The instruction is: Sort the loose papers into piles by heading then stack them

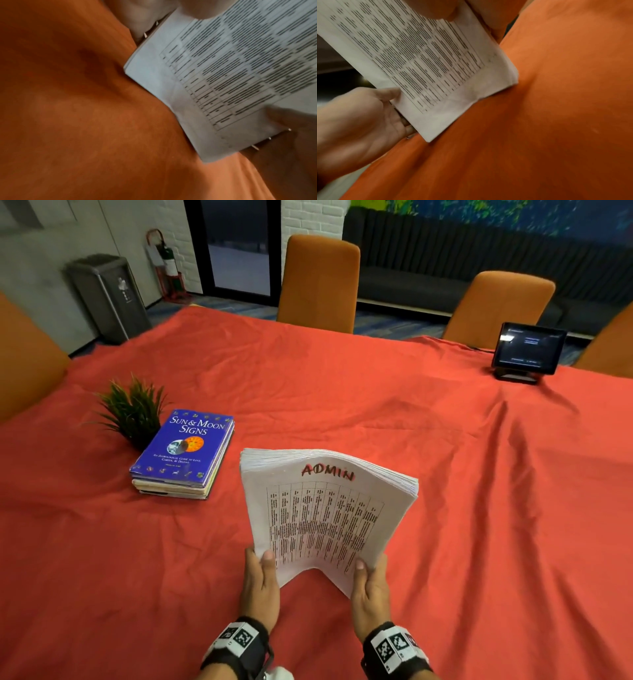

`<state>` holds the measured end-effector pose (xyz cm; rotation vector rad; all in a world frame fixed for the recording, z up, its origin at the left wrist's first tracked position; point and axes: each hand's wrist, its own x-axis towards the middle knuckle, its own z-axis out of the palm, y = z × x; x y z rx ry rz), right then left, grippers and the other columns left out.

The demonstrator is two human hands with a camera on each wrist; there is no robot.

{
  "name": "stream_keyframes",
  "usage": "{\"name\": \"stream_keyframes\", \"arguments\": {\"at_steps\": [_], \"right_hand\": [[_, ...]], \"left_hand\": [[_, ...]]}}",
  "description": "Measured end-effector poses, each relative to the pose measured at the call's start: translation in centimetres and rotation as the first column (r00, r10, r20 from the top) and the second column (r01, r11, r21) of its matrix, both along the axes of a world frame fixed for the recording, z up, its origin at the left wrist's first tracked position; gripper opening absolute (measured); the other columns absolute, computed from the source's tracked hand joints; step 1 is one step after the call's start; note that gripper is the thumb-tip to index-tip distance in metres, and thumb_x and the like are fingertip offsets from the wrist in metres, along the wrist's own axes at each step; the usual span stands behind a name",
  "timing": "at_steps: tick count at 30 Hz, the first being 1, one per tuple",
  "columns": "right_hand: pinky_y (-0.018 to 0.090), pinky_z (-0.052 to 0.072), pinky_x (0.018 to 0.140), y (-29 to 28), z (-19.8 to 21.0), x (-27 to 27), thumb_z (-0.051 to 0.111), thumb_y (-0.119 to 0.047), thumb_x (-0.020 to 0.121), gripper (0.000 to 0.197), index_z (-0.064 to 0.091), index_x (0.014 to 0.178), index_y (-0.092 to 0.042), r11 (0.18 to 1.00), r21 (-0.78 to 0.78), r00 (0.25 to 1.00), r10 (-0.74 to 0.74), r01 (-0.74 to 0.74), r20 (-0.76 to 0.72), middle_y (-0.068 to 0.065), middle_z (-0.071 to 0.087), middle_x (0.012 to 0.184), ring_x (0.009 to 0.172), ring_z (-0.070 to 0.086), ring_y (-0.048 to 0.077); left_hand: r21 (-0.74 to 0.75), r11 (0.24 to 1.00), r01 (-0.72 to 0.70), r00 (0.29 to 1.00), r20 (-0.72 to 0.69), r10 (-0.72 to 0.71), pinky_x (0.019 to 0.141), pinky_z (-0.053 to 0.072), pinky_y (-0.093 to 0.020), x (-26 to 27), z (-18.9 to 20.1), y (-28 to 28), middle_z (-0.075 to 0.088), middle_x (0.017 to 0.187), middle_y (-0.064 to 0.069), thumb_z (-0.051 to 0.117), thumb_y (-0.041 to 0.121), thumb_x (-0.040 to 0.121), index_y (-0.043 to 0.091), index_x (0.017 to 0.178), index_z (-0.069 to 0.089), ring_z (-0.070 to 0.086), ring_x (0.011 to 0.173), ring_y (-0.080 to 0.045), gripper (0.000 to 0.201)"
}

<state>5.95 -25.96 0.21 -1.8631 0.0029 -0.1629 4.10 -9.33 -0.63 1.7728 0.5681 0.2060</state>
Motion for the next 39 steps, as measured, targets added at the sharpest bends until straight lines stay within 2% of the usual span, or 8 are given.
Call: {"name": "stream_keyframes", "arguments": {"at_steps": [3, 6, 9, 11, 14, 30, 35, 39], "right_hand": [[0.0, 0.039, 0.074, 0.3, -0.3, -0.1, 0.038, -0.042, 0.097, 0.019, 0.04, 0.097, -0.061, 0.999, -0.018, 0.998, -0.028, 0.028, -0.048, -0.022, 0.065, 0.096, 0.088, 0.057, -0.015], [0.011, 0.04, 0.059, 0.5, -0.1, 1.5, 0.038, -0.016, 0.101, 0.025, 0.042, 0.088, -0.037, 0.998, -0.047, 0.997, -0.037, 0.034, -0.071, -0.003, 0.056, 0.077, 0.067, 0.052, 0.002], [0.023, 0.042, 0.058, 1.6, 1.0, 3.6, 0.039, -0.018, 0.101, 0.017, 0.04, 0.084, -0.021, 0.997, -0.076, 0.992, 0.008, -0.018, -0.129, 0.004, 0.055, 0.073, 0.061, 0.049, 0.005], [0.03, 0.043, 0.063, 2.8, 1.2, 5.2, 0.04, -0.016, 0.1, 0.013, 0.044, 0.088, -0.011, 0.996, -0.085, 0.984, 0.017, -0.032, -0.179, 0.004, 0.057, 0.076, 0.064, 0.05, 0.008], [0.036, 0.043, 0.071, 4.8, 0.5, 7.0, 0.039, -0.011, 0.098, 0.013, 0.047, 0.101, -0.001, 0.993, -0.112, 0.952, 0.009, -0.046, -0.307, 0.014, 0.062, 0.093, 0.08, 0.056, 0.026], [0.034, 0.047, 0.092, 9.5, -3.5, 10.6, 0.041, -0.008, 0.092, 0.03, 0.054, 0.118, -0.009, 0.988, -0.116, 0.733, -0.005, -0.101, -0.68, 0.009, 0.064, 0.117, 0.105, 0.06, 0.029], [0.033, 0.05, 0.09, 8.9, -3.7, 10.6, 0.04, -0.004, 0.087, 0.042, 0.052, 0.125, -0.016, 0.985, -0.145, 0.745, -0.03, -0.09, -0.667, 0.007, 0.065, 0.118, 0.102, 0.062, 0.026], [0.028, 0.05, 0.088, 9.0, -3.8, 10.5, 0.041, 0.0, 0.083, 0.046, 0.058, 0.124, -0.012, 0.952, -0.236, 0.776, 0.002, -0.195, -0.63, 0.01, 0.066, 0.118, 0.108, 0.062, 0.029]], "left_hand": [[-0.008, 1.0, -0.016, 0.997, -0.082, 0.015, 0.108, 0.017, -0.017, 0.3, 0.0, 0.1, 0.033, 0.153, -0.011, 0.031, 0.027, 0.103, 0.004, 0.148, 0.024, 0.029, 0.143, -0.022, 0.051], [0.034, 0.999, -0.042, 0.998, -0.04, 0.044, 0.11, 0.02, -0.023, 1.7, 0.8, 1.5, 0.037, 0.15, -0.013, 0.033, 0.023, 0.103, 0.005, 0.146, 0.028, 0.032, 0.142, -0.027, 0.046], [0.082, 0.996, -0.043, 0.997, -0.067, 0.049, 0.099, 0.032, -0.029, 3.3, 1.7, 3.8, 0.052, 0.131, -0.015, 0.033, 0.02, 0.103, 0.0, 0.134, 0.039, 0.046, 0.128, -0.032, 0.036], [0.126, 0.992, -0.026, 0.996, -0.08, 0.037, 0.083, 0.033, -0.029, 4.5, 1.9, 5.4, 0.056, 0.109, -0.013, 0.034, 0.017, 0.103, 0.001, 0.117, 0.045, 0.054, 0.109, -0.035, 0.024], [0.169, 0.986, 0.011, 0.985, -0.174, 0.019, 0.077, 0.034, -0.034, 6.1, 1.4, 7.6, 0.058, 0.105, -0.021, 0.034, 0.017, 0.102, 0.004, 0.11, 0.044, 0.055, 0.098, -0.037, 0.018], [0.231, 0.973, 0.023, 0.884, -0.459, 0.088, 0.078, 0.039, -0.035, 8.7, -2.7, 13.1, 0.061, 0.111, -0.024, 0.036, 0.012, 0.099, 0.007, 0.102, 0.043, 0.057, 0.1, -0.038, 0.009], [0.251, 0.968, 0.014, 0.847, -0.517, 0.122, 0.098, 0.041, -0.037, 8.7, -3.1, 13.8, 0.054, 0.131, -0.02, 0.049, 0.008, 0.092, 0.007, 0.133, 0.044, 0.053, 0.118, -0.037, 0.042], [0.291, 0.954, 0.07, 0.826, -0.554, 0.109, 0.106, 0.037, -0.037, 8.5, -3.3, 14.4, 0.047, 0.135, -0.02, 0.049, 0.007, 0.088, 0.011, 0.139, 0.044, 0.049, 0.123, -0.037, 0.051]]}}
